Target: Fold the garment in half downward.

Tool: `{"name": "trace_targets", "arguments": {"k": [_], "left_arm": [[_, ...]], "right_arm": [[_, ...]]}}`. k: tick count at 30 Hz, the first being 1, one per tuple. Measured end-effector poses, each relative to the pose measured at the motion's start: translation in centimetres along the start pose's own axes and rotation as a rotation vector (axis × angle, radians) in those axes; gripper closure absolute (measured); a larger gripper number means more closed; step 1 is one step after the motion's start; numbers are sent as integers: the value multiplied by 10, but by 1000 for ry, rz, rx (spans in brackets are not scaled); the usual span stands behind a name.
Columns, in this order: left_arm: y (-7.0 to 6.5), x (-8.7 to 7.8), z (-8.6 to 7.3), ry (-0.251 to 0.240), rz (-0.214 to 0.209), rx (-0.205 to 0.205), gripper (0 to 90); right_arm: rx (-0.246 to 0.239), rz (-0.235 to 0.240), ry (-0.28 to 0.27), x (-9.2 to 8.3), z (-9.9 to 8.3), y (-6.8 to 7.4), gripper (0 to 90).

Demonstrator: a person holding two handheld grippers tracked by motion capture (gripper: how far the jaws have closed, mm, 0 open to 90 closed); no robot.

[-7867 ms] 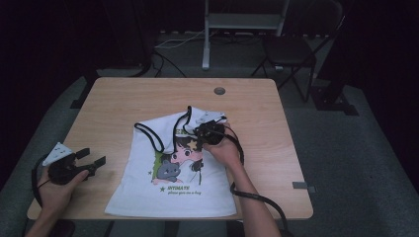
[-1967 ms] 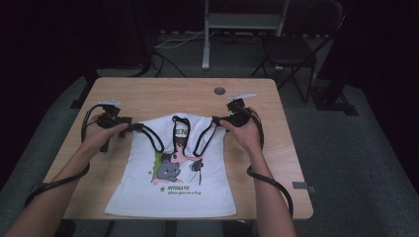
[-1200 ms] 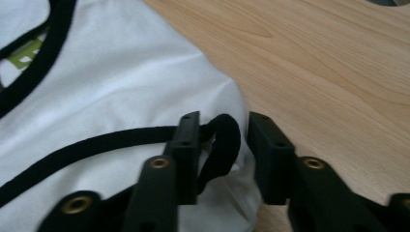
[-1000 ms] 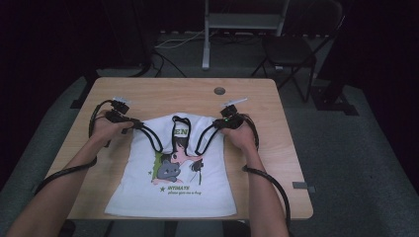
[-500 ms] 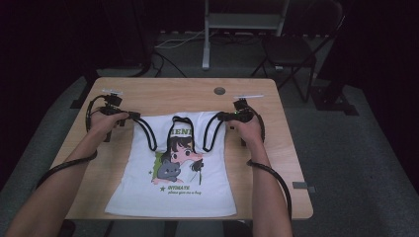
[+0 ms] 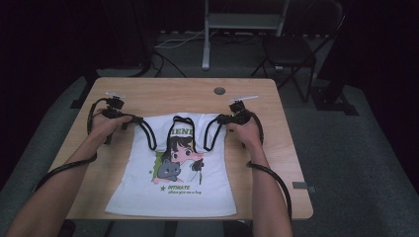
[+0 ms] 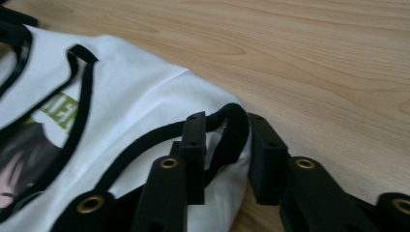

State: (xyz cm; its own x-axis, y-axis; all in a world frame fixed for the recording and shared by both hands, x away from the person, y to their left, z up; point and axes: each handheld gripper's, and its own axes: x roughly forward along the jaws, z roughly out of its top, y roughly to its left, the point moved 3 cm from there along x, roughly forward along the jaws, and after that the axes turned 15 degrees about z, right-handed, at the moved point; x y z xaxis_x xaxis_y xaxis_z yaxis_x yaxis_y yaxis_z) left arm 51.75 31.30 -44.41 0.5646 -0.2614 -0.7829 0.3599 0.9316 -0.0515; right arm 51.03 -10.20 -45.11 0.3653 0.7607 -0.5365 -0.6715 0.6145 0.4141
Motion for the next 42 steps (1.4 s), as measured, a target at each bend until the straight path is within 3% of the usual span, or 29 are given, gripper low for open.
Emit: {"name": "trace_targets", "arguments": {"k": [2, 4, 6, 11, 13, 19, 26, 36, 42], "left_arm": [[-3, 0, 0, 6, -7, 11, 421], [-6, 1, 1, 8, -15, 34, 533], [-7, 2, 1, 11, -20, 32, 676], [-6, 4, 7, -7, -21, 1, 805], [-5, 0, 12, -42, -32, -34, 818], [-5, -14, 29, -126, -50, -69, 825], [-5, -24, 41, -196, -70, -97, 824], [-5, -34, 52, -243, -81, -96, 824], [-5, -36, 54, -266, -84, -104, 824]], "right_arm": [[-2, -3, 4, 1, 0, -1, 680], [-9, -19, 26, 3, -2, -1, 687], [-24, -33, 36, 6, -4, 0, 739], [-21, -42, 42, 6, -3, 0, 809], [-13, -27, 10, 3, 2, 1, 814], [25, 9, -97, -11, 18, 0, 817], [38, 35, -156, -20, 26, 0, 818], [67, 65, -233, -30, 34, 1, 817], [54, 58, -242, -36, 38, 2, 818]]}}
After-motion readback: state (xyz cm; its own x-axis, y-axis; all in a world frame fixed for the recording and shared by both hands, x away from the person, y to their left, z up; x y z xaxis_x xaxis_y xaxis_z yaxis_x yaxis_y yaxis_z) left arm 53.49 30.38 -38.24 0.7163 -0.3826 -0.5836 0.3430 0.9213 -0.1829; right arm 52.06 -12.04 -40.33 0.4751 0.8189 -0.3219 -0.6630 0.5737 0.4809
